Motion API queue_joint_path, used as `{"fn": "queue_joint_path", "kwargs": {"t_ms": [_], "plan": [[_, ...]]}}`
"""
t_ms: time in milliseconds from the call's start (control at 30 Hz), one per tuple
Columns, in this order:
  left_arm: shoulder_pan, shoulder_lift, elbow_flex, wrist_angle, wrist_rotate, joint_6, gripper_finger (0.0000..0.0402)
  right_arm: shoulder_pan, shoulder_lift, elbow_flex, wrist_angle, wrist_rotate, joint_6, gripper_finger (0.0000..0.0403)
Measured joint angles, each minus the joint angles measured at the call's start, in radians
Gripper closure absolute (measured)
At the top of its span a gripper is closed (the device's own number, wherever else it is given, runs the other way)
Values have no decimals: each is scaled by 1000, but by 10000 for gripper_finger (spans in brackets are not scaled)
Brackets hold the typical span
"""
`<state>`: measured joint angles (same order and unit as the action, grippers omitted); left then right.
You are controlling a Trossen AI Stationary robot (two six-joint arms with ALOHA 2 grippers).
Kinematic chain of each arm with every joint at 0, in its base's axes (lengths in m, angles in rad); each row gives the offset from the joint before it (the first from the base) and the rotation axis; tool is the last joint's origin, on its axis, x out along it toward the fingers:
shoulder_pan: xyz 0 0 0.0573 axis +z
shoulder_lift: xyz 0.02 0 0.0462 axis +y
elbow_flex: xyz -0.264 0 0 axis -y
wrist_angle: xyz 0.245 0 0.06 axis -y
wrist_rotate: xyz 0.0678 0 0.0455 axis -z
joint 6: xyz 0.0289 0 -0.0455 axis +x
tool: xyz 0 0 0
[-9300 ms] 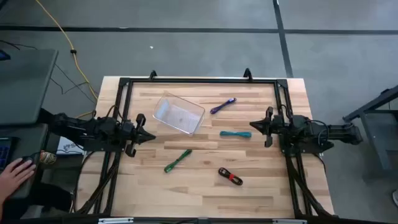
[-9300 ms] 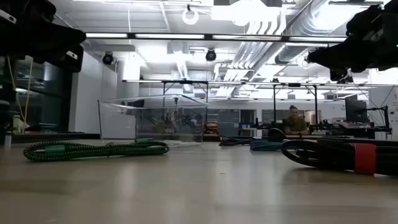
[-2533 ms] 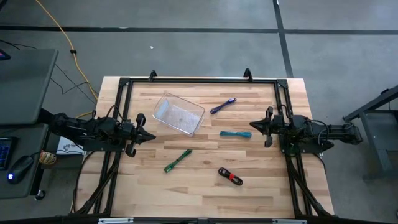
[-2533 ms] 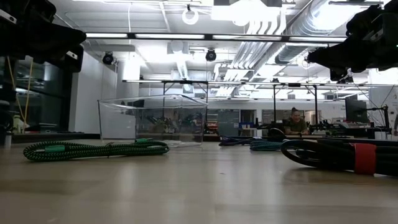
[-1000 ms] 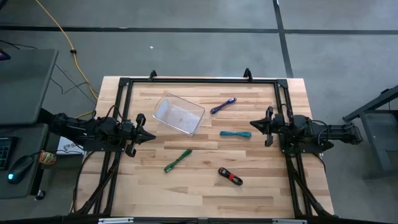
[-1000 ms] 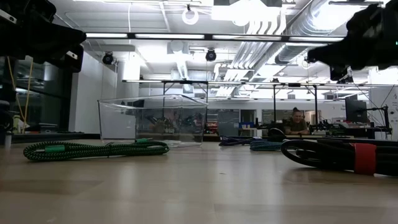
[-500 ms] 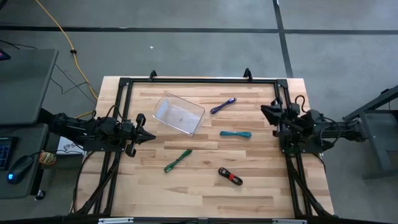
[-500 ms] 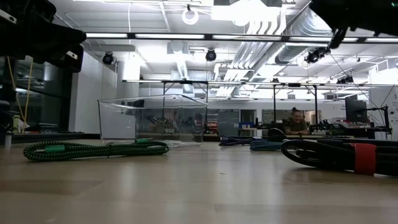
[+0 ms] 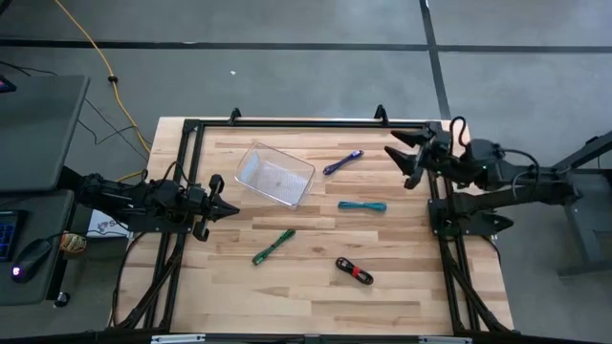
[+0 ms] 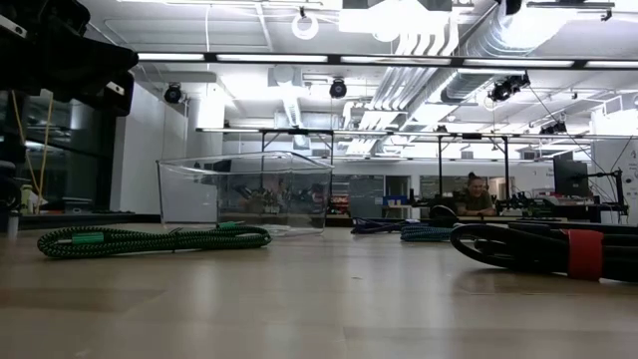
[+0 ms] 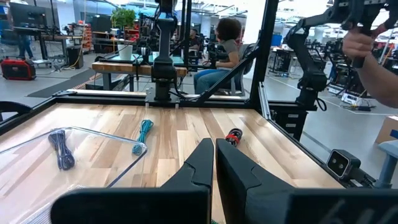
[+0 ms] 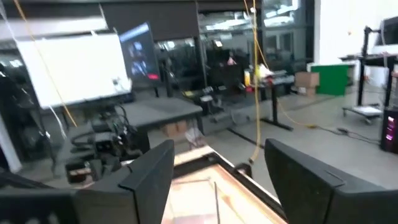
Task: Pick and place USB-C Cables
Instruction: Put the light blue charger cable into the transparent bin
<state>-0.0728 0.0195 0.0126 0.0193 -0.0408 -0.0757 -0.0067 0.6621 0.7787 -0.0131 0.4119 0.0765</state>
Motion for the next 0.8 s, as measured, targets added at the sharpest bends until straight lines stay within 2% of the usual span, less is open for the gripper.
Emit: {"fn": "queue_joint_path", "kwargs": {"t_ms": [200,467,600,800], "plan": [[0,0,0,0,0,0,401,0,83,87,-96,5,23,154],[0,0,0,0,0,0,401,0,98,91,-95,17,-29,154],[0,0,0,0,0,0,401,0,102,91,-106,13,10,154],[0,0,0,0,0,0,401,0,175,91,-342,-41,58,154]]}}
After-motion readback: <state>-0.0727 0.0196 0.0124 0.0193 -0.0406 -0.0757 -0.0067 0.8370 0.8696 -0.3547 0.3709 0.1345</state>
